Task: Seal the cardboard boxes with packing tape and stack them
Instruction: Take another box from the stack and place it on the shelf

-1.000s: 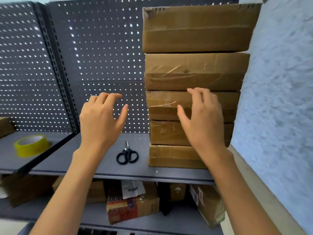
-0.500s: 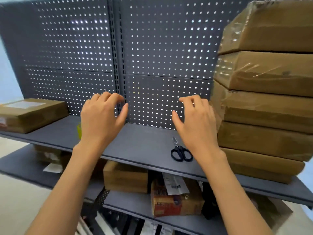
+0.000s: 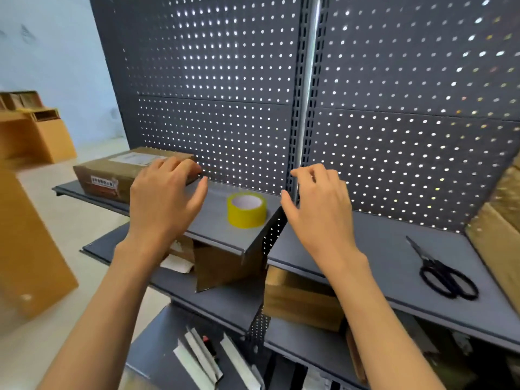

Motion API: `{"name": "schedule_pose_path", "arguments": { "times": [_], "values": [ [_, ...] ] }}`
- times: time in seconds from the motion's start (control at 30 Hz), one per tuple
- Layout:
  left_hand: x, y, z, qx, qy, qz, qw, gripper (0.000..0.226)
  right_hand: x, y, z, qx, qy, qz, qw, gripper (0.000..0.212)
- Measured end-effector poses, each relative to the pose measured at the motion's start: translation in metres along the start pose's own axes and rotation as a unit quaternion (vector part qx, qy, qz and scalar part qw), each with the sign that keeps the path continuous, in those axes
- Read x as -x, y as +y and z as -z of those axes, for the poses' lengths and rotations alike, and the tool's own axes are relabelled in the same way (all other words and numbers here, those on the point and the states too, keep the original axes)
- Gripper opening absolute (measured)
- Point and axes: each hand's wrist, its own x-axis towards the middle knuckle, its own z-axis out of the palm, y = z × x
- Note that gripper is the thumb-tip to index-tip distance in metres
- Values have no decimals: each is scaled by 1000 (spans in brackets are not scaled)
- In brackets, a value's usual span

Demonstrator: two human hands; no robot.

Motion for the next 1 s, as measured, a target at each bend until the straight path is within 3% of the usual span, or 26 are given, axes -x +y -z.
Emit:
{"name": "schedule_pose_path", "arguments": {
  "times": [0.27,0.43,0.6,0.83,1.0],
  "values": [
    [-19,-57,-32,-31,-20,24,999,30,-39,-27,-70,-45,0,21,999,24],
    [-29,-95,-43,-69,-4,51,996,22,-65,-53,-110,-90,3,29,996,21],
    [-40,-140,-60,-86,-8,75,993,21,-80,-80,-148,-110,-33,37,993,22],
    [-69,-215,-110,-53,6,43,998,21,-103,-129,-209,-91,14,7,996,25],
    [-95,-277,-143,-7,-6,0,1000,26,-121,-174,-254,-61,-1,-37,997,24]
  ]
}}
